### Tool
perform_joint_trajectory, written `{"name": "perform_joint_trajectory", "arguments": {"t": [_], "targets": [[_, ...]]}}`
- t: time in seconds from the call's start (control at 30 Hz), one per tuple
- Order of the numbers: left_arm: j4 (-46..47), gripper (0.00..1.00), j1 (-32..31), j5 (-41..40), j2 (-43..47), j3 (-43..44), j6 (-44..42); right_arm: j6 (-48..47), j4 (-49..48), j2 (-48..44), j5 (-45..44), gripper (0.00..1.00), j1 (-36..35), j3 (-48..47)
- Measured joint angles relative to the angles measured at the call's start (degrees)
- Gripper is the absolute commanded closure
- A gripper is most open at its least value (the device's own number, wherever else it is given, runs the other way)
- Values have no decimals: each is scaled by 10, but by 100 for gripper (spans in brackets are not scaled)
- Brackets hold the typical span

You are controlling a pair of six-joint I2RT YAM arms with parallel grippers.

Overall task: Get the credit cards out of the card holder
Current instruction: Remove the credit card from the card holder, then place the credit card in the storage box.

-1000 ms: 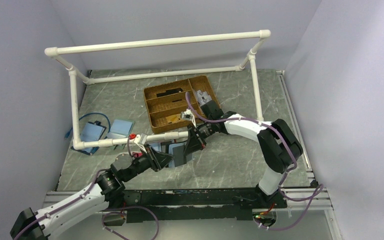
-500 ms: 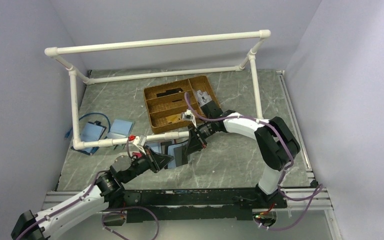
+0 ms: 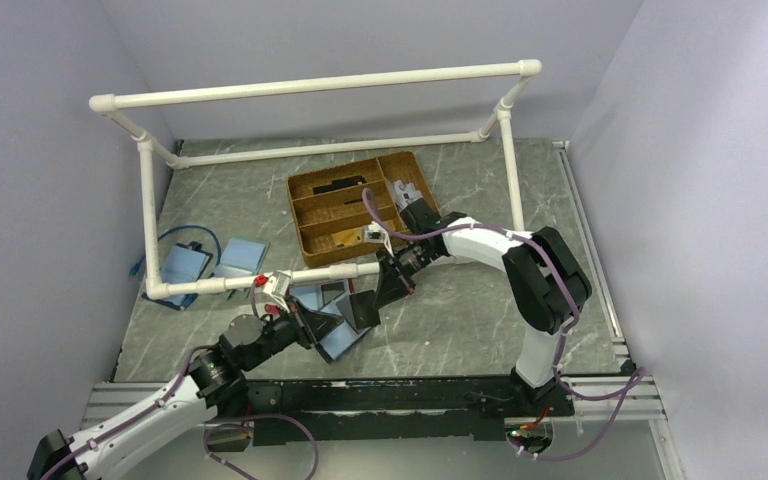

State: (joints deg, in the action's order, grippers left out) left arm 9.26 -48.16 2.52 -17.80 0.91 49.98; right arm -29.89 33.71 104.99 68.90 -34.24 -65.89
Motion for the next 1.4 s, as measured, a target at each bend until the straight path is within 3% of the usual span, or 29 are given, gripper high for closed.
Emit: {"name": "perform_joint_trajectory", "arguments": {"t": [0.6, 1.07, 1.2, 1.4], "targets": [[-175, 100, 1, -33, -70, 21, 60, -150, 143, 1, -67, 100, 24, -52], [-247, 86, 1, -61, -123, 76, 54, -213, 217, -46, -134, 100, 44, -112], [-268, 84, 1, -69, -103, 78, 45, -218, 244, -44, -165, 100, 48, -161], [-282, 83, 1, -75, -68, 78, 41, -217, 268, -9, -237, 100, 57, -313]]}}
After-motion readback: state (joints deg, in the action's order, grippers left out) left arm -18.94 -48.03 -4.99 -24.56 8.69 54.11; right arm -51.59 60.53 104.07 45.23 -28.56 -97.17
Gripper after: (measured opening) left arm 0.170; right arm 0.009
